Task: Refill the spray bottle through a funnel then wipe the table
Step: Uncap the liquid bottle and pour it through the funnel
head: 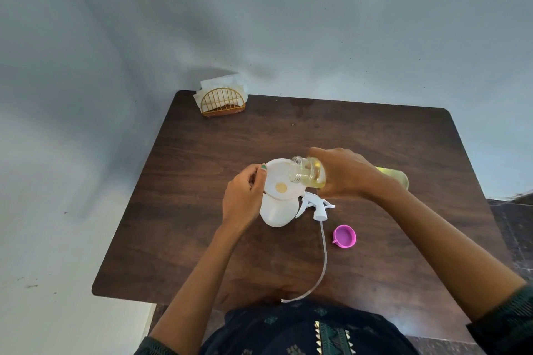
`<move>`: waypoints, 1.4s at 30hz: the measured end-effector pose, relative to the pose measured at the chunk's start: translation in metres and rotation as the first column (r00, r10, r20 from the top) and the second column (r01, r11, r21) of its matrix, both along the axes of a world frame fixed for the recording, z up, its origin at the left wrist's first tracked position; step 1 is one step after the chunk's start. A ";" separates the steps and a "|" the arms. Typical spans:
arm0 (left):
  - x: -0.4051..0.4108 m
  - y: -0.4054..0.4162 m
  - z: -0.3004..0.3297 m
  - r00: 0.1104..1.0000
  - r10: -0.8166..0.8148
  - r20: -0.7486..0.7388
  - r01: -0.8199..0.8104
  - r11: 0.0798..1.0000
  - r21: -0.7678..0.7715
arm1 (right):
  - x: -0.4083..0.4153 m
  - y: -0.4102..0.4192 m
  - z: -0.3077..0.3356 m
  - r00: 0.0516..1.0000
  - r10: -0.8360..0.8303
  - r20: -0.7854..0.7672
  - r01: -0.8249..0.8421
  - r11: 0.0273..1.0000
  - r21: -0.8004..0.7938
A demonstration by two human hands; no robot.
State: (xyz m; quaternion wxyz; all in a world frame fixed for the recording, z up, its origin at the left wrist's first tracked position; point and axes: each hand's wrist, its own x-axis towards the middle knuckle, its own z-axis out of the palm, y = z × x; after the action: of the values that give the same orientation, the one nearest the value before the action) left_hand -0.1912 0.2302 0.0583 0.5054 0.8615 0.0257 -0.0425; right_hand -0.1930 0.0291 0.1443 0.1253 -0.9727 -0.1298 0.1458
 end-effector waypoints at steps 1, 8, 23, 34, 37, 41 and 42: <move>0.000 0.000 0.000 1.000 -0.001 -0.002 0.001 1.000 0.000 | 0.000 0.000 0.000 1.000 0.000 0.000 0.000 1.000 0.002; -0.002 0.000 0.003 1.000 -0.009 -0.003 0.009 1.000 -0.008 | 0.001 -0.001 -0.002 1.000 0.005 0.007 -0.005 1.000 0.000; 0.000 0.000 0.000 1.000 -0.007 -0.012 0.008 1.000 0.008 | 0.004 -0.001 -0.001 0.999 0.031 0.012 -0.030 0.999 -0.029; 0.001 0.000 -0.001 1.000 -0.002 -0.011 0.002 1.000 0.008 | 0.006 -0.002 -0.002 1.000 0.029 0.004 -0.029 0.999 -0.032; 0.000 0.000 0.000 1.000 -0.003 -0.012 0.003 1.000 0.006 | 0.006 -0.001 -0.002 1.000 0.029 -0.007 -0.029 0.999 -0.028; -0.001 0.000 0.001 1.000 -0.009 -0.012 0.009 1.000 0.004 | 0.004 0.000 0.001 1.000 0.029 -0.010 -0.029 0.999 -0.037; -0.001 0.000 0.001 1.000 -0.009 -0.011 0.009 1.000 0.002 | 0.003 0.000 0.001 1.000 0.029 -0.010 -0.029 0.999 -0.039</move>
State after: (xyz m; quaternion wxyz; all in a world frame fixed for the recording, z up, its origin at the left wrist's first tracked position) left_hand -0.1920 0.2298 0.0596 0.5043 0.8618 0.0249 -0.0494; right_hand -0.1896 0.0293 0.1455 0.1045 -0.9724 -0.1404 0.1545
